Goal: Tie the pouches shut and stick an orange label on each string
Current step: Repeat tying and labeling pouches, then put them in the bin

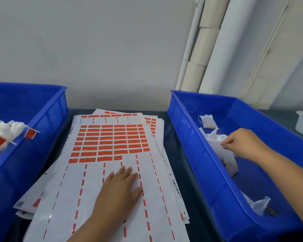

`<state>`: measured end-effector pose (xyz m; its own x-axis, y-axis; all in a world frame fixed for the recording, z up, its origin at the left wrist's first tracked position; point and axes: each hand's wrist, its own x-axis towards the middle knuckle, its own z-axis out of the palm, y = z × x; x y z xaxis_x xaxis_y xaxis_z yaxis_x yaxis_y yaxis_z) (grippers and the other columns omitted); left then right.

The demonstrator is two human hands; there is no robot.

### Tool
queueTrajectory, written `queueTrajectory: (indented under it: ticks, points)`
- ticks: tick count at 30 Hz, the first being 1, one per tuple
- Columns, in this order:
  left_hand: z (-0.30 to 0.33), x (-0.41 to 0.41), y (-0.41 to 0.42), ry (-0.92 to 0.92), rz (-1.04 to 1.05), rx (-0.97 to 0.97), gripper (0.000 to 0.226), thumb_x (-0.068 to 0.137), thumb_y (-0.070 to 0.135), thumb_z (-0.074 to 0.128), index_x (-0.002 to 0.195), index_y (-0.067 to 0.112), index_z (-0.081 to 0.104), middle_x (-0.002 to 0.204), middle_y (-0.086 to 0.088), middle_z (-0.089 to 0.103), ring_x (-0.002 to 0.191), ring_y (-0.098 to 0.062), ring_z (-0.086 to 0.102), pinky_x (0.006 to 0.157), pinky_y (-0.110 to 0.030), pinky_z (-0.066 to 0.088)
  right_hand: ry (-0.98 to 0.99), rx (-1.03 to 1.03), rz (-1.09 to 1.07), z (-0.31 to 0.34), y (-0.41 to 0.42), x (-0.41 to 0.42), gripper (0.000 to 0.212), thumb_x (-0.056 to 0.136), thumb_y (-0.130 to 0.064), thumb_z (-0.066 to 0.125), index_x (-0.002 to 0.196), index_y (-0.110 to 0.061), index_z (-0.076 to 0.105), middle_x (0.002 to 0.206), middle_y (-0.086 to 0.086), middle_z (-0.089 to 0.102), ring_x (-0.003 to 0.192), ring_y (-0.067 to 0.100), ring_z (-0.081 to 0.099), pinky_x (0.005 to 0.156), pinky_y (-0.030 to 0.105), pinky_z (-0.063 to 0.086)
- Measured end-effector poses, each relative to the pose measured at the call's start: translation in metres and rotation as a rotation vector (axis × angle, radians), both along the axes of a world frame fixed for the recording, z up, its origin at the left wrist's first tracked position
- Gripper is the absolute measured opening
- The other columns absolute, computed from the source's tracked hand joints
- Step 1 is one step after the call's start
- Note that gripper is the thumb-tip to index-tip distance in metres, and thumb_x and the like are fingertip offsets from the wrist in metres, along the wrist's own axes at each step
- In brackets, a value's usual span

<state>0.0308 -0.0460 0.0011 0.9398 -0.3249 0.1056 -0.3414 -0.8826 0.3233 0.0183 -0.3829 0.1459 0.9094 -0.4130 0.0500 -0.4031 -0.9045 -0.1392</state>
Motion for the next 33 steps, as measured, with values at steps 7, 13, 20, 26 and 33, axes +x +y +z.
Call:
queueTrajectory:
  ticks: [7,13,20,26,33]
  points:
    - [0.0,-0.002,0.001,0.005,0.029,-0.074,0.059,0.088,0.064,0.032,0.141,0.04,0.031,0.152,0.021,0.019,0.142,-0.004,0.013,0.107,-0.029,-0.003,-0.216,0.053,0.01,0.026,0.006,0.001,0.019,0.089,-0.006,0.06,0.087,-0.015,0.077,0.099,0.001,0.073,0.08,0.014,0.058,0.062,0.024,0.039]
    - [-0.002,-0.002,0.001,0.008,0.041,-0.14,0.054,0.087,0.062,0.037,0.138,0.042,0.037,0.15,0.023,0.024,0.141,-0.003,0.016,0.106,-0.027,-0.002,-0.5,0.062,0.12,0.065,0.047,0.003,0.022,0.092,-0.005,0.055,0.1,-0.009,0.075,0.108,0.005,0.071,0.09,0.013,0.058,0.082,0.024,0.039]
    - [0.016,-0.008,0.007,0.104,0.15,-0.55,0.018,0.086,0.038,0.06,0.101,0.046,0.054,0.116,0.027,0.051,0.098,0.001,0.053,0.091,-0.016,0.041,-0.469,0.154,0.299,0.084,0.129,0.025,0.021,0.089,-0.005,0.059,0.094,-0.013,0.077,0.086,-0.005,0.07,0.075,0.003,0.06,0.069,0.006,0.04]
    - [0.026,-0.008,0.009,0.079,0.213,-0.772,0.026,0.085,0.024,0.065,0.081,0.045,0.051,0.086,0.028,0.054,0.076,-0.003,0.059,0.059,-0.005,0.046,-0.182,0.386,0.374,0.052,0.198,0.041,0.033,0.087,-0.011,0.064,0.064,-0.034,0.065,0.067,-0.016,0.062,0.064,0.004,0.061,0.049,0.011,0.043]
    - [0.033,-0.004,0.012,0.057,0.244,-0.93,0.04,0.075,0.031,0.073,0.102,0.045,0.046,0.092,0.029,0.053,0.078,-0.003,0.06,0.052,-0.004,0.043,0.005,0.478,0.368,-0.01,0.234,0.028,0.019,0.092,-0.018,0.061,0.107,-0.019,0.073,0.115,-0.003,0.067,0.102,0.013,0.062,0.086,0.02,0.046]
